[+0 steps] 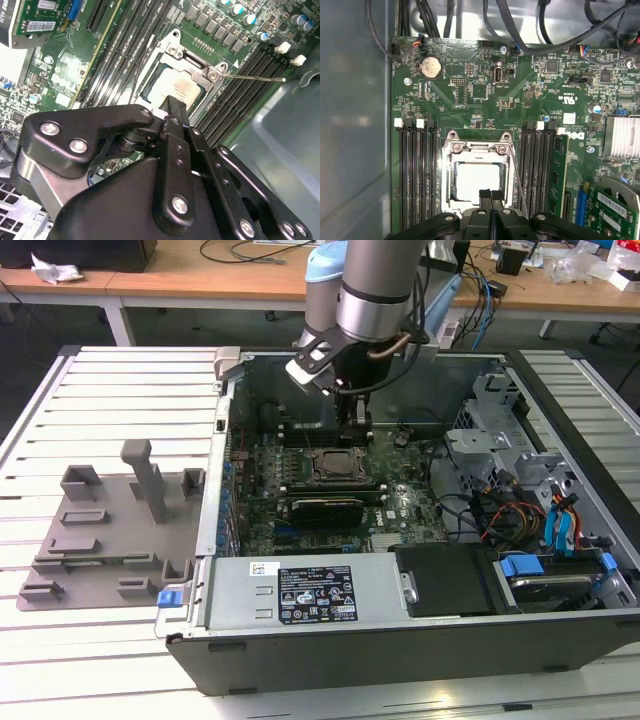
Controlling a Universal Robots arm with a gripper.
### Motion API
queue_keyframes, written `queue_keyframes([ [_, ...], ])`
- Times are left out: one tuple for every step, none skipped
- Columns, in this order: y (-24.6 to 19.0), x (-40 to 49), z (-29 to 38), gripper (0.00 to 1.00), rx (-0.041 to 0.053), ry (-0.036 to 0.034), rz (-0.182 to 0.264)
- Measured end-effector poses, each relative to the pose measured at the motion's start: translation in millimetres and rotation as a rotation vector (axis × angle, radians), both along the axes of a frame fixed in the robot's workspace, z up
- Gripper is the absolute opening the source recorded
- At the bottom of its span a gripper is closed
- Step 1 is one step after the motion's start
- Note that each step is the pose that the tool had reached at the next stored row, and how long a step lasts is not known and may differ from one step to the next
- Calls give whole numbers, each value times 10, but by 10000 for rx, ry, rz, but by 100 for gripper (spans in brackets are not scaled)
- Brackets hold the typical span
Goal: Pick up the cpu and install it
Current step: 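Close the cpu cover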
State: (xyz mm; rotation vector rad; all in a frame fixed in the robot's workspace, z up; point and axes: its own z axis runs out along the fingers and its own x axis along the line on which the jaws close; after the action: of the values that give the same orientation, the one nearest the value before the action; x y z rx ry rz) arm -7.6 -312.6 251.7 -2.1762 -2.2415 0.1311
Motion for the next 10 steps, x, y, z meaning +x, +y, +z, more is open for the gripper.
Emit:
queue_keyframes([
  [0,0,30,11,1,0,0],
  [0,0,43,11,1,0,0],
  [0,0,58,11,1,-1,0],
  [0,0,95,11,1,0,0],
  [0,0,124,11,1,0,0],
  [0,0,137,11,1,0,0],
  [0,0,150,11,0,0,0],
  [0,0,163,11,0,0,0],
  [0,0,164,11,3,-1,0],
  [0,0,165,11,3,-1,0],
])
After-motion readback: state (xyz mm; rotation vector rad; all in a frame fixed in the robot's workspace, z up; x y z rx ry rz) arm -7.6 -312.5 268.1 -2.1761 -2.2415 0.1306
